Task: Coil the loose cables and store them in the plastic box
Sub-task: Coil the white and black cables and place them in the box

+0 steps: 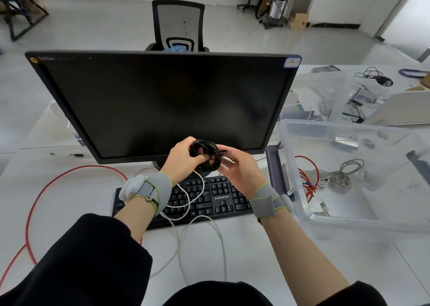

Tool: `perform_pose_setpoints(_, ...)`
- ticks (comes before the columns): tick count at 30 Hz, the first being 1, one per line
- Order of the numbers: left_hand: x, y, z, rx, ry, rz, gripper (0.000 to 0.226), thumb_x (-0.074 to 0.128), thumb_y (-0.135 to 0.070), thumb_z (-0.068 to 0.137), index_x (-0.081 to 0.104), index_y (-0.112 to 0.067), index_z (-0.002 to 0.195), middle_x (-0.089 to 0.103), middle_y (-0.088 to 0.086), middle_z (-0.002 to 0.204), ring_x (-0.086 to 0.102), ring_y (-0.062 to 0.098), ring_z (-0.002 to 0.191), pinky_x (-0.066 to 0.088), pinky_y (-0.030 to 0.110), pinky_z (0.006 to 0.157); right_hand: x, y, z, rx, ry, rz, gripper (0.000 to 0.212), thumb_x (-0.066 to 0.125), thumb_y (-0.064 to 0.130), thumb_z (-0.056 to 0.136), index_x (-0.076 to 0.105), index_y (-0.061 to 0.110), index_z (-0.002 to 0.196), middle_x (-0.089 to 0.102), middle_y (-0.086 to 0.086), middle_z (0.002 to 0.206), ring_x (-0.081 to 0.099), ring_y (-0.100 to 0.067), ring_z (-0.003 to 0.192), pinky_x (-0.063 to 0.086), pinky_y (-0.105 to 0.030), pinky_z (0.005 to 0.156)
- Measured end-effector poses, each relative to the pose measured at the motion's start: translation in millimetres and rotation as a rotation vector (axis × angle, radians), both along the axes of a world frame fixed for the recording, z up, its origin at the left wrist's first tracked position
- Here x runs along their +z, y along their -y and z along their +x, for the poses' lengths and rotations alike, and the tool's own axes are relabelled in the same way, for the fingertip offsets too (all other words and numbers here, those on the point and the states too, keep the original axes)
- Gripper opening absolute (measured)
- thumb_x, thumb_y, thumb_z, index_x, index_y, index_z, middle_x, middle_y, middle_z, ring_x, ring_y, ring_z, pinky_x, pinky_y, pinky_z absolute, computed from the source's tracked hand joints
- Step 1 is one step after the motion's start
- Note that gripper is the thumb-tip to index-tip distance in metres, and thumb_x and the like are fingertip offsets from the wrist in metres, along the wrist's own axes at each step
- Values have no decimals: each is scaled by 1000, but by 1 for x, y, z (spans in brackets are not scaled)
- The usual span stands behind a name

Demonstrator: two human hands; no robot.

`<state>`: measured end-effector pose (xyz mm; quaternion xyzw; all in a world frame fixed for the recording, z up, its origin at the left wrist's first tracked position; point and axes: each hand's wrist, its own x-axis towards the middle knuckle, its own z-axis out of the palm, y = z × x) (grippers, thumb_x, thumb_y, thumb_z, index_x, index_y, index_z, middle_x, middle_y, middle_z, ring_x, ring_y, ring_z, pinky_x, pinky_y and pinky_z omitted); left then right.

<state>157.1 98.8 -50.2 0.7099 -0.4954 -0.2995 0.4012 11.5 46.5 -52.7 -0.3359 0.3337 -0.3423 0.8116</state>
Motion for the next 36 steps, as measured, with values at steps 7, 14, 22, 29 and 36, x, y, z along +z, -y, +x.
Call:
perform_pose_setpoints(7, 2, -7, -5, -19, 101, -68, 26, 72, -12, 80, 50, -23, 71, 54, -10, 68, 49, 2, 65, 35, 5, 58, -6, 5, 4, 74, -56, 244, 19, 50, 12, 96, 53, 6, 79, 48, -1, 56, 39, -10, 59, 55, -23, 63)
perform_pose_setpoints(14, 1, -7, -6, -106, 103, -100, 26, 73, -10, 79, 53, -23, 70, 56, -9, 66, 49, 4, 64, 36, 10, 60, 3, 13, 2, 188, -318, 131, 17, 58, 19, 91, 56, 11, 76, 51, 1, 64, 44, -9, 58, 45, -21, 58)
perform_pose_setpoints(22, 11, -7, -6, -228, -62, -18, 9, 72, -14, 81, 63, -15, 83, 69, 7, 87, 64, 17, 82, 47, 29, 81, 6, 21, -1, -173, -458, -119, 39, 56, 19, 94, 42, 13, 58, 40, 3, 45, 37, -13, 47, 42, -17, 43)
perform_pose_setpoints(29, 16, -7, -12, -328, -205, -29, 11, 64, -4, 86, 60, -14, 89, 69, -15, 77, 64, -4, 76, 47, 10, 71, 12, 23, -7, -324, -573, -307, 38, 51, 21, 96, 38, 13, 62, 41, -7, 62, 50, -14, 47, 39, -17, 41)
perform_pose_setpoints(36, 21, 11, -29, -290, -47, -116, 7, 62, -12, 88, 62, -19, 89, 70, -3, 86, 62, 24, 85, 50, 36, 81, 31, 27, -21, -465, -579, -286, 20, 39, 23, 100, 41, 9, 86, 42, -3, 70, 53, -4, 38, 38, -14, 35)
